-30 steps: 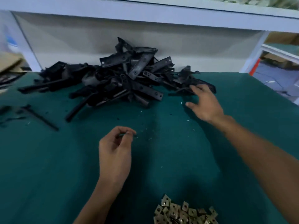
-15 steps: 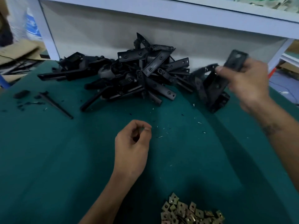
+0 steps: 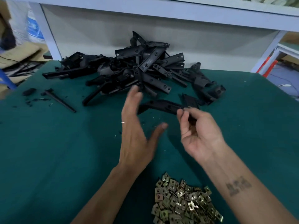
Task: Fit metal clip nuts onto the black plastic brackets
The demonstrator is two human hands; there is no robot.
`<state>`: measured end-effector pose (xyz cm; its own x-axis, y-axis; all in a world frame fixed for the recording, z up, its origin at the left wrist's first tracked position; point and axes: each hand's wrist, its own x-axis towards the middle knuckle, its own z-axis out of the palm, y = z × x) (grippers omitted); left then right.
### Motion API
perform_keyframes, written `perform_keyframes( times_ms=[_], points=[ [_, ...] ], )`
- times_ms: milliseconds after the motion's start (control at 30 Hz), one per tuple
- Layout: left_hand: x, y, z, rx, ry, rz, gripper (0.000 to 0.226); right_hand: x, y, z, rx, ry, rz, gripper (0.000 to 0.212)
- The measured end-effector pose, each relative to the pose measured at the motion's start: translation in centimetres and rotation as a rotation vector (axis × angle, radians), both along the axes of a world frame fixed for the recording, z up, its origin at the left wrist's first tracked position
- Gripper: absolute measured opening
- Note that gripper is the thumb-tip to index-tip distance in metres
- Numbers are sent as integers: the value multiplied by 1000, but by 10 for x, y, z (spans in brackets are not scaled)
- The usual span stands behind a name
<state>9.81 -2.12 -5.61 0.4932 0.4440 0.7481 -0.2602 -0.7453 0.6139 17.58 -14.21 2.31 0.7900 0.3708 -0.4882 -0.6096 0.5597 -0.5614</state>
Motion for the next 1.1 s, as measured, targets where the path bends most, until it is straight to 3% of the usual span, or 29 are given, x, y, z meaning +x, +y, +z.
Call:
perform_keyframes(
  times_ms=[100,167,233,300,367,433,500,600,667,733,833,900,1000,1100],
  points=[
    [-5,5,3,-466,-140,-114,103,-12,-2,-7,200,201,35,19],
    [-8,7,7,-654,-132,-258,99,-19,0,-14,240,249,102,20],
    [-9,5,6,-676,-122,-358,82,-27,5,-21,159,248,248,9],
    [-8,3,11,-742,-159,-351,65,-31,8,-26,21,194,428,18],
    [-7,3,17,-979,-194,-347,73,-33,7,-26,-89,132,565,24],
    [-8,5,24,-1299,-119,-482,84,-33,4,-26,-159,61,711,28],
    [-14,6,30,-1364,58,-649,84,-34,3,-25,-204,9,840,26],
    [-19,3,42,-1354,-29,-747,80,-32,0,-21,-197,15,883,16],
    [-18,2,54,-1325,-95,-746,71,-30,-6,-18,-306,-110,893,23],
    [-18,3,66,-1255,-100,-646,65,-28,-18,-20,-498,-455,788,29],
    [-18,14,77,-1030,19,-425,60,-22,-53,-29,-599,-983,551,15],
    [-18,22,79,-661,238,-225,56,-18,-80,-38,-671,-1194,609,10],
    [-16,26,70,32,662,215,72,-20,-101,-50,-807,-1290,722,4],
    [-14,20,58,288,801,361,80,-25,-99,-56,-848,-1298,733,19]
  ],
)
